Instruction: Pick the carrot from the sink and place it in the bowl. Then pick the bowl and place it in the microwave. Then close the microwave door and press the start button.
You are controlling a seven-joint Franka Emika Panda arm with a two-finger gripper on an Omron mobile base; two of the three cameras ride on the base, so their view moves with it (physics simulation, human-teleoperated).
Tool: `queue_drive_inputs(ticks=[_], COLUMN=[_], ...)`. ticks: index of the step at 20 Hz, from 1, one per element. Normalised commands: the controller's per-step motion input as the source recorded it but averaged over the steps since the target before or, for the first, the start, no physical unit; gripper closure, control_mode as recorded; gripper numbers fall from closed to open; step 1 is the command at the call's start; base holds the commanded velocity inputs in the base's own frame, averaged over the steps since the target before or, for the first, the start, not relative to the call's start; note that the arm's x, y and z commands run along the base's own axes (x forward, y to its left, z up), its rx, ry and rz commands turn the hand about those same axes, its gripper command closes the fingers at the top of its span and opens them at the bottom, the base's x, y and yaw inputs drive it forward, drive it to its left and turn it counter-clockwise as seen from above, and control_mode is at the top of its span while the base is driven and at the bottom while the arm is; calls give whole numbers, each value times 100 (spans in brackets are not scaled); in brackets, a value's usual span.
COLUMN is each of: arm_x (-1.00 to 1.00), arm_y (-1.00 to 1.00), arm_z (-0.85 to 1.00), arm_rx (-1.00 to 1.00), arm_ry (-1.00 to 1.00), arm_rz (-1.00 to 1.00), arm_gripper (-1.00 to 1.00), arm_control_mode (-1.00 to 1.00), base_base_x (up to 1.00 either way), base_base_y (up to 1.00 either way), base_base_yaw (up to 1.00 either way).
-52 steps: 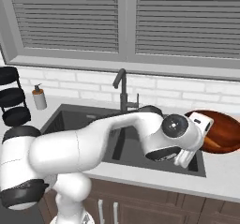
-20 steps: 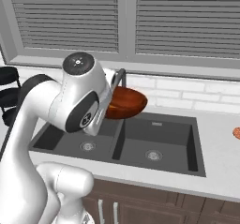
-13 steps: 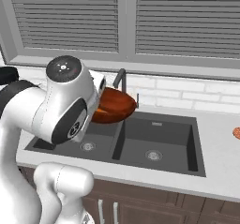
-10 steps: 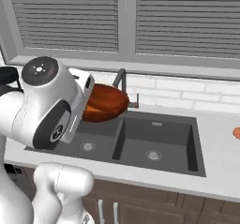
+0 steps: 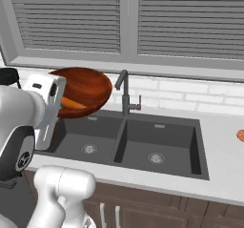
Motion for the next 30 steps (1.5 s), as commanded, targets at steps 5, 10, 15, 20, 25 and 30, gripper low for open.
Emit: queue_drive_inputs(ticks=[5, 10, 15, 20, 25, 30], arm_x=[-12, 0, 0, 0, 0, 0], arm_y=[5, 0, 0, 0, 0, 0], arm_z=[8, 0, 0, 0, 0, 0], arm_rx=[0, 0, 0, 0, 0, 0], arm_ry=[-2, 0, 0, 0, 0, 0], arm_rz=[0, 0, 0, 0, 0, 0], arm_gripper=[100, 100, 100, 100, 100, 100], arm_control_mode=[100, 100, 100, 100, 100, 100], base_base_x=[-19, -59, -68, 0, 0, 0], base_base_y=[0, -23, -56, -2, 0, 0], base_base_yaw=[0, 0, -39, -98, -100, -99])
